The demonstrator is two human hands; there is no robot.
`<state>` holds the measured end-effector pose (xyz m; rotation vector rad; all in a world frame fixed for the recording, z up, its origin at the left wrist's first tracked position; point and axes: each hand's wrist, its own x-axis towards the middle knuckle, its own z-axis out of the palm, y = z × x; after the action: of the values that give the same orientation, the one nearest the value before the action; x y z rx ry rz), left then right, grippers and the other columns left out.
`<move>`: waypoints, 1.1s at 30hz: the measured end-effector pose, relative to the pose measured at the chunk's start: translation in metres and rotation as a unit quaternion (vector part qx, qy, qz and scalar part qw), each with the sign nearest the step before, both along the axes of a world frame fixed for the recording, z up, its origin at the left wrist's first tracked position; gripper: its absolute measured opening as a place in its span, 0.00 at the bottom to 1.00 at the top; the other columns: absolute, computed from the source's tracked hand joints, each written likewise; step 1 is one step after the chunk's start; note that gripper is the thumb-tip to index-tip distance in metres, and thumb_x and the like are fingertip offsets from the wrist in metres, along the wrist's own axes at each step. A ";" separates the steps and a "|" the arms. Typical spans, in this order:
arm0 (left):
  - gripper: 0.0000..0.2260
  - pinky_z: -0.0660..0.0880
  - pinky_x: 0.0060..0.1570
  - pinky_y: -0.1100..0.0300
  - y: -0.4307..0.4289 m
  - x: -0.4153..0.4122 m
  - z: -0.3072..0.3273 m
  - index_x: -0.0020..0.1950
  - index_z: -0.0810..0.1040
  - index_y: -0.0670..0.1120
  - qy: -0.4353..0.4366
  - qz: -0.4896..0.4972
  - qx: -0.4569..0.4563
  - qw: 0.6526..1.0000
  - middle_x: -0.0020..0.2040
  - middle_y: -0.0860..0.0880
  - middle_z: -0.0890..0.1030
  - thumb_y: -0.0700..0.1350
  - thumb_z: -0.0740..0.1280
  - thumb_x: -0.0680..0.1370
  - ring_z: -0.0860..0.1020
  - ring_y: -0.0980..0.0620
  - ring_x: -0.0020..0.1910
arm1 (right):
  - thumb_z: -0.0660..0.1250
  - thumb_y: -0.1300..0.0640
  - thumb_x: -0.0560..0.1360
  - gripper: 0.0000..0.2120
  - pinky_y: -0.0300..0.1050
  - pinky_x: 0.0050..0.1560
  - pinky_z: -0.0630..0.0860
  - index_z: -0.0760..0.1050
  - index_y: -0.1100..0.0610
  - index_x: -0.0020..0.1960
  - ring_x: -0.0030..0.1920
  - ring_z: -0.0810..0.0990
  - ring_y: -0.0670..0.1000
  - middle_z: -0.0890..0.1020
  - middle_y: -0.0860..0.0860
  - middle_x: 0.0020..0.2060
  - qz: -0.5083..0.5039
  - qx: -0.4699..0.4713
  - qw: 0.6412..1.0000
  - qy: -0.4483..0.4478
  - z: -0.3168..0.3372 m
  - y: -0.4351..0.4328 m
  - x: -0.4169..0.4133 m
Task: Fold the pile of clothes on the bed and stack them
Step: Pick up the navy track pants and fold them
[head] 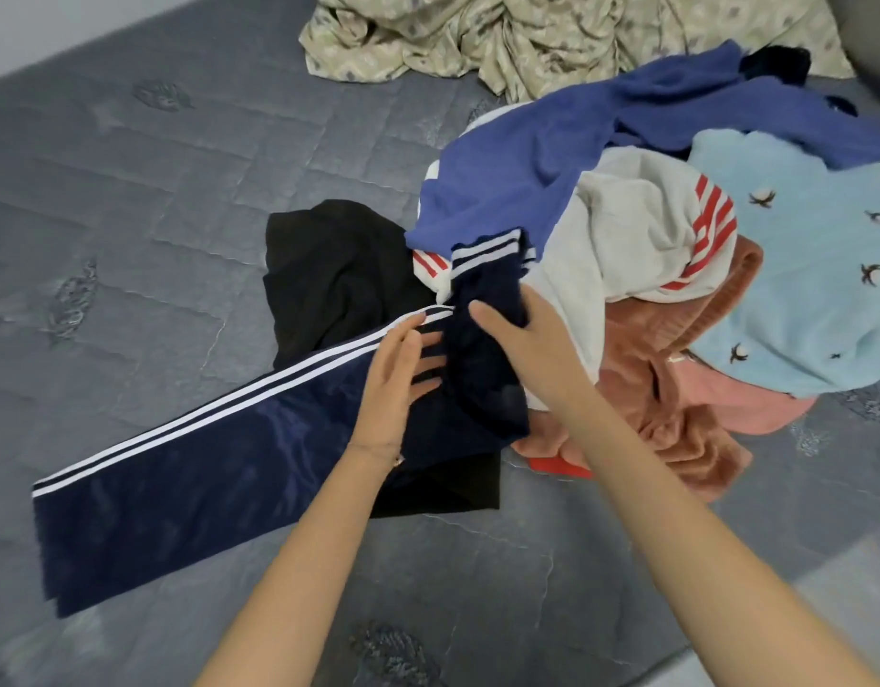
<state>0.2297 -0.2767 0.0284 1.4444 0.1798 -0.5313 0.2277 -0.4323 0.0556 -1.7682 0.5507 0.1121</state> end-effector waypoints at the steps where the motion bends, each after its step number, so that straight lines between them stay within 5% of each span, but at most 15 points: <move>1: 0.15 0.77 0.51 0.58 0.016 0.002 0.003 0.63 0.72 0.58 0.014 0.004 -0.008 1.000 0.59 0.52 0.79 0.60 0.59 0.78 0.79 0.53 0.54 | 0.66 0.51 0.77 0.09 0.42 0.50 0.75 0.75 0.54 0.54 0.48 0.79 0.46 0.81 0.46 0.46 0.061 -0.019 0.998 -0.004 -0.001 0.025 -0.005; 6: 0.32 0.72 0.63 0.54 0.102 0.000 -0.003 0.68 0.70 0.52 0.100 0.055 0.032 0.993 0.61 0.52 0.79 0.60 0.72 0.67 0.77 0.53 0.62 | 0.61 0.46 0.79 0.20 0.54 0.60 0.71 0.69 0.51 0.68 0.56 0.74 0.52 0.80 0.48 0.54 0.341 -0.078 0.936 -0.021 -0.031 0.125 -0.031; 9: 0.18 0.73 0.62 0.51 0.147 -0.010 -0.017 0.61 0.75 0.50 0.069 0.114 0.129 0.983 0.54 0.51 0.82 0.43 0.73 0.73 0.80 0.53 0.55 | 0.62 0.51 0.79 0.21 0.55 0.67 0.64 0.68 0.52 0.71 0.66 0.68 0.53 0.76 0.49 0.63 0.418 -0.101 0.903 -0.013 -0.050 0.158 -0.043; 15: 0.14 0.73 0.49 0.73 0.243 -0.031 -0.043 0.63 0.74 0.48 0.014 0.192 0.204 0.960 0.51 0.58 0.79 0.41 0.67 0.78 0.77 0.64 0.49 | 0.66 0.52 0.77 0.23 0.57 0.70 0.62 0.69 0.54 0.71 0.72 0.63 0.58 0.68 0.55 0.70 0.344 -0.267 0.897 -0.072 -0.090 0.195 -0.054; 19: 0.10 0.73 0.52 0.67 0.310 -0.039 -0.056 0.60 0.75 0.49 0.030 0.218 0.206 0.953 0.51 0.57 0.79 0.43 0.66 0.79 0.77 0.61 0.50 | 0.56 0.42 0.77 0.29 0.61 0.71 0.57 0.65 0.54 0.74 0.74 0.59 0.63 0.64 0.60 0.73 0.305 -0.360 0.882 0.001 -0.118 0.214 -0.042; 24: 0.10 0.74 0.52 0.63 0.384 -0.054 -0.076 0.60 0.75 0.47 0.056 0.268 0.208 0.939 0.51 0.55 0.80 0.43 0.65 0.79 0.78 0.59 0.49 | 0.56 0.46 0.81 0.29 0.56 0.74 0.47 0.51 0.50 0.78 0.77 0.48 0.59 0.50 0.57 0.78 0.349 -0.397 0.846 0.069 -0.146 0.244 -0.027; 29: 0.06 0.74 0.57 0.55 0.431 -0.067 -0.092 0.56 0.77 0.48 0.075 0.278 0.215 0.933 0.50 0.52 0.81 0.43 0.65 0.79 0.78 0.51 0.53 | 0.62 0.56 0.79 0.31 0.55 0.74 0.48 0.53 0.52 0.78 0.77 0.51 0.59 0.55 0.58 0.77 0.355 -0.435 0.827 0.039 -0.160 0.267 -0.014; 33: 0.04 0.74 0.58 0.54 0.450 -0.072 -0.103 0.53 0.77 0.50 0.074 0.285 0.229 0.928 0.49 0.54 0.80 0.43 0.65 0.79 0.78 0.51 0.53 | 0.71 0.65 0.70 0.24 0.60 0.67 0.61 0.75 0.60 0.65 0.66 0.70 0.64 0.74 0.62 0.64 0.327 -0.489 0.807 -0.056 -0.178 0.264 0.003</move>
<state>0.1581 0.1737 -0.0742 1.7037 0.8642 -0.1136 0.2309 -0.1679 -0.1225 -2.9091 -0.1984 0.2232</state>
